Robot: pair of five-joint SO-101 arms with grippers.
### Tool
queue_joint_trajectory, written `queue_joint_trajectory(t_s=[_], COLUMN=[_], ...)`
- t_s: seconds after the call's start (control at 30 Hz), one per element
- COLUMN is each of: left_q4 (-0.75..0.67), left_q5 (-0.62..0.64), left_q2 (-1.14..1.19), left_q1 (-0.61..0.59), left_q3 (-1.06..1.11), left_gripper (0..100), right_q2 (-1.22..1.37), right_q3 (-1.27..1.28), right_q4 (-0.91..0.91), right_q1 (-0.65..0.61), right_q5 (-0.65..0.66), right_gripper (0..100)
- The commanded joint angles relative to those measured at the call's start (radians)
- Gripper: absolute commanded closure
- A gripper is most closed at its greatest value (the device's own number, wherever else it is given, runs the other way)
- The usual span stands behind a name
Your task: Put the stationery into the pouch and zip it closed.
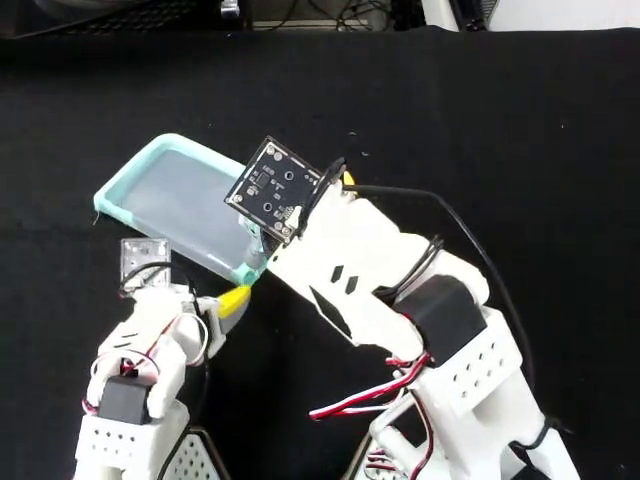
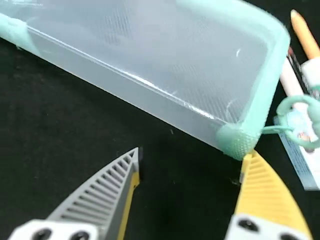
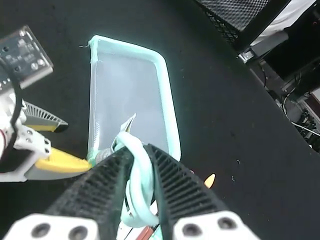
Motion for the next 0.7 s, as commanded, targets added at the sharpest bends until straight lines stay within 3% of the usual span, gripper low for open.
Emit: queue_joint_trajectory(t_s=[0.0,0.67], left_q4=[-0.057,-0.055], left_q5=[0.006,0.008], left_q2=[-0.006,-0.006], left_q1=[-0.038,-0.027], left_q3=[-0.008,-0.016], left_gripper=[68,67], right_q2=[-0.001,0.004], right_q3=[-0.053,-0.053], right_q4=[0.015,0.012], right_q1=[-0.009,-0.011], right_q5=[-0.009,-0.005], right_gripper=[98.5,98.5])
